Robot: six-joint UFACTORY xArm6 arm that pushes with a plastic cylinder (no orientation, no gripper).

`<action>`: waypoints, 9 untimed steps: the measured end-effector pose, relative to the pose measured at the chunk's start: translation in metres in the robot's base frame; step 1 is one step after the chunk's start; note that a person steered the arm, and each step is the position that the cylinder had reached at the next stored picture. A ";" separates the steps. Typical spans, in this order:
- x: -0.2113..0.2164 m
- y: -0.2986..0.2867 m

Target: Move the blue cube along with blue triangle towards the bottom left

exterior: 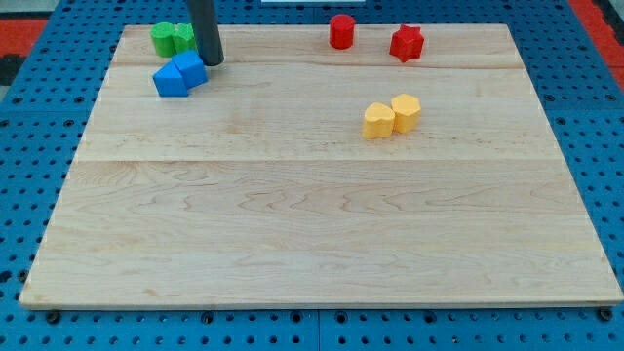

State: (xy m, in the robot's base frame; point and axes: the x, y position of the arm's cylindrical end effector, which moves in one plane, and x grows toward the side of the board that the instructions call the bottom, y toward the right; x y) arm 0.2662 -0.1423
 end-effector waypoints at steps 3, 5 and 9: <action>0.017 -0.034; 0.023 -0.041; 0.091 -0.091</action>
State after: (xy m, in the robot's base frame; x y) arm 0.3575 -0.2332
